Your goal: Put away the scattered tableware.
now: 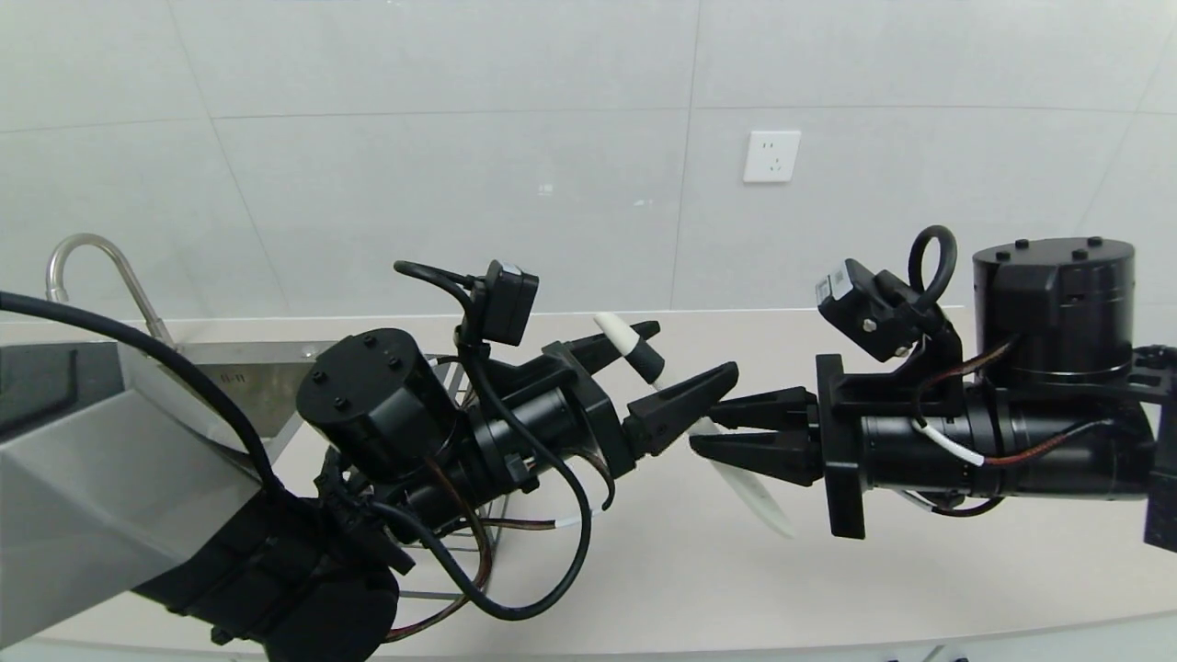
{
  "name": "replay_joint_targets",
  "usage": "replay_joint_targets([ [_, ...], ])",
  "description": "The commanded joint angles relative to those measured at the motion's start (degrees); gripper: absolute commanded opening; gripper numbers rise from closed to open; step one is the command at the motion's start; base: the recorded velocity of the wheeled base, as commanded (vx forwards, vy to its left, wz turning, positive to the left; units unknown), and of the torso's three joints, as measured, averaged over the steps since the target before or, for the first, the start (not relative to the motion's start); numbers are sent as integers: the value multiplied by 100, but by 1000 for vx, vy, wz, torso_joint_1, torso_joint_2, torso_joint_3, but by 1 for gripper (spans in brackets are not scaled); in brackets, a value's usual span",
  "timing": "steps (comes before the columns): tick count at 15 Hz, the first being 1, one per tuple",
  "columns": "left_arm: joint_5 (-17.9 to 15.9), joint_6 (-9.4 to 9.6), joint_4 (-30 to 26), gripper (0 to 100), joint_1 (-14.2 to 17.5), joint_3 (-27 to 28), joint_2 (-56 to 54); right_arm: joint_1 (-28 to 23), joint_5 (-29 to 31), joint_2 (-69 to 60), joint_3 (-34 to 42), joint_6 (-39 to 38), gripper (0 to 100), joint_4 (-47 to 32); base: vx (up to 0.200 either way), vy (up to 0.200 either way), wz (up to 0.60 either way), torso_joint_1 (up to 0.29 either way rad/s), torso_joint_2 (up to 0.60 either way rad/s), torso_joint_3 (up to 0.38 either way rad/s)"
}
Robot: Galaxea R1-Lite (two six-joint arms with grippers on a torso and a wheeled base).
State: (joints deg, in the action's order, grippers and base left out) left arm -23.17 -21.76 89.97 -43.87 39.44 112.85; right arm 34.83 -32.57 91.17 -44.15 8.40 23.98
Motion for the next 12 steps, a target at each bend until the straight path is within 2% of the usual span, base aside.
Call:
replay_joint_targets([
  [1, -3, -30, 3, 100, 2, 47, -17, -2, 5, -3, -5, 4, 0, 2, 0, 0, 0, 0, 0, 0],
  [2, -3, -100, 3, 0, 2, 99, -35, -11, 5, -3, -23, 4, 0, 2, 0, 0, 0, 0, 0, 0],
  [4, -3, -179, 3, 0, -7, 108, -123, -38, 84, -3, -58, -14, 0, 98, 0, 0, 0, 0, 0, 0],
  [9, -3, -179, 3, 0, -51, 117, -325, -81, 313, 14, -331, -93, 0, 107, 0, 0, 0, 0, 0, 0],
  [10, -3, -171, 3, 0, -51, 117, -334, -73, 322, 14, -278, -128, 100, 107, 0, 0, 0, 0, 0, 0],
  [12, 15, -162, 3, 0, -42, 99, -334, -46, 331, -12, -67, -181, 100, 186, 0, 0, 0, 0, 0, 0],
])
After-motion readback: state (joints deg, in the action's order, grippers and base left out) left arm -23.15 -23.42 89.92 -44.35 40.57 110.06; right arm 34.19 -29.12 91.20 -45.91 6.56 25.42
